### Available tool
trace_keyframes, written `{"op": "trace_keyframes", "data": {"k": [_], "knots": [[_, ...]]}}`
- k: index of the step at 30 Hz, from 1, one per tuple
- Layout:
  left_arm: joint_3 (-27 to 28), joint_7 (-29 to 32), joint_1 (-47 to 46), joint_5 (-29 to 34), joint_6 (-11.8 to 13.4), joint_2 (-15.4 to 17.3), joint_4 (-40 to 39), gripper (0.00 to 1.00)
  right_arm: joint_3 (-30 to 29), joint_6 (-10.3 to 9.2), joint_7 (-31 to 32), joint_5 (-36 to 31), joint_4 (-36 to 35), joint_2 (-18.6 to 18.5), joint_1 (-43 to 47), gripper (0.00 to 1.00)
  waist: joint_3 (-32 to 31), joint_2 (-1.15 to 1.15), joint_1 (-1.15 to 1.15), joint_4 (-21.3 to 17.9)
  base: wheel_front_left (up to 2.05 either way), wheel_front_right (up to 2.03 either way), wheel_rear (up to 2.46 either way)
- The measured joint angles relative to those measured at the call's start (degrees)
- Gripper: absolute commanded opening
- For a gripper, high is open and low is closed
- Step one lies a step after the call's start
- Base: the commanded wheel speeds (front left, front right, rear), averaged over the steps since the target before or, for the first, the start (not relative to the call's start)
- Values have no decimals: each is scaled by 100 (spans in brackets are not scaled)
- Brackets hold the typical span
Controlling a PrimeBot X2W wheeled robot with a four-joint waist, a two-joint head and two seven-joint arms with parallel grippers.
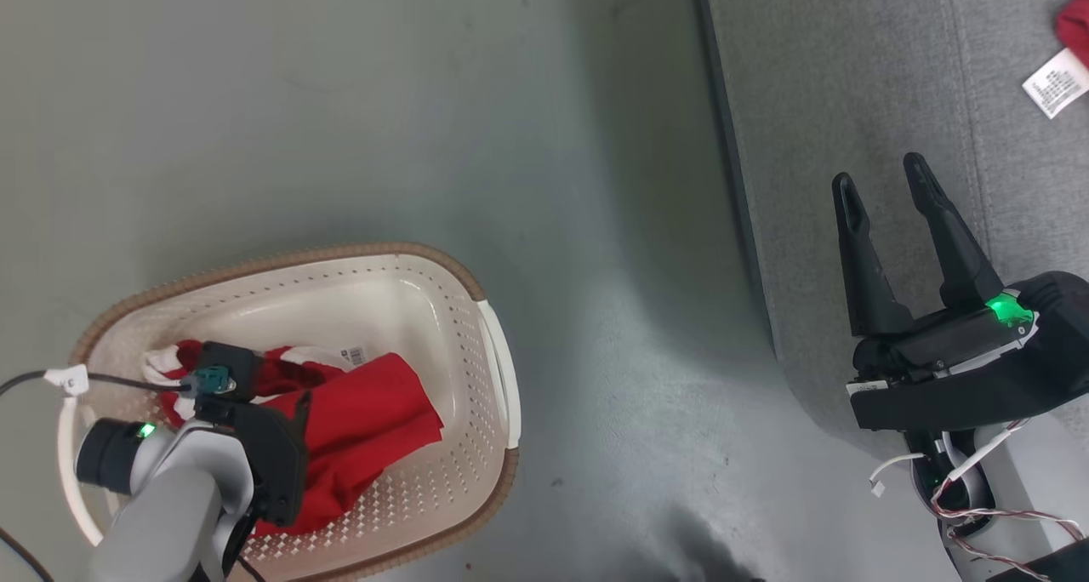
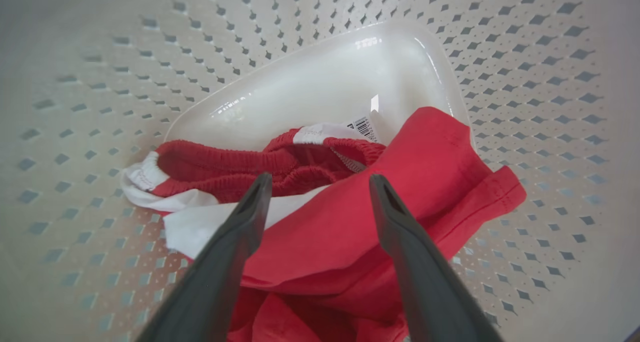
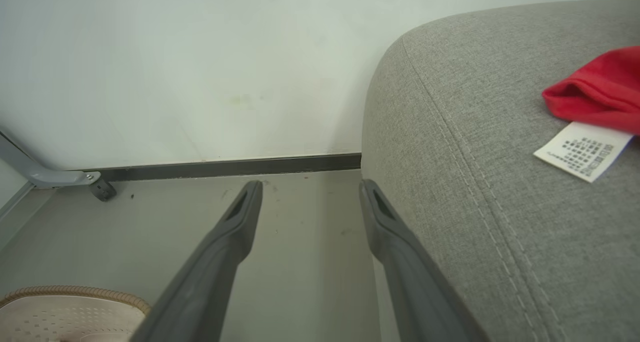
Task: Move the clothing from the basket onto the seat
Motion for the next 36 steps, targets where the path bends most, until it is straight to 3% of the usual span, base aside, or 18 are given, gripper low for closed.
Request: {"op": "trace_keyframes", "data": {"k": [16, 23, 24, 25, 27, 36], "knots": [[-532, 164, -630, 498, -141, 148, 549, 100, -75, 49, -51, -213, -104, 74, -174, 100, 665, -1, 0, -205, 0, 0, 0], [-799, 452, -640, 625, -192, 64, 845, 100, -83, 51, -52, -235, 29, 152, -229, 100, 622, -1, 0, -217, 0, 0, 0], [-825, 490, -638, 651, -192, 47, 869, 95, -85, 52, -51, -236, 42, 157, -231, 100, 600, -1, 0, -216, 0, 0, 0], [-825, 490, -638, 651, -192, 47, 869, 66, -85, 52, -51, -236, 42, 157, -231, 100, 600, -1, 0, -216, 0, 0, 0], [-845, 542, -639, 653, -192, 13, 898, 0, -86, 59, -49, -236, 71, 162, -231, 100, 557, 0, 0, -209, 0, 0, 0], [-800, 587, -644, 436, -199, -171, 999, 0, -105, 85, -47, -249, 212, 175, -234, 100, 412, 0, 0, -141, 0, 0, 0]]}}
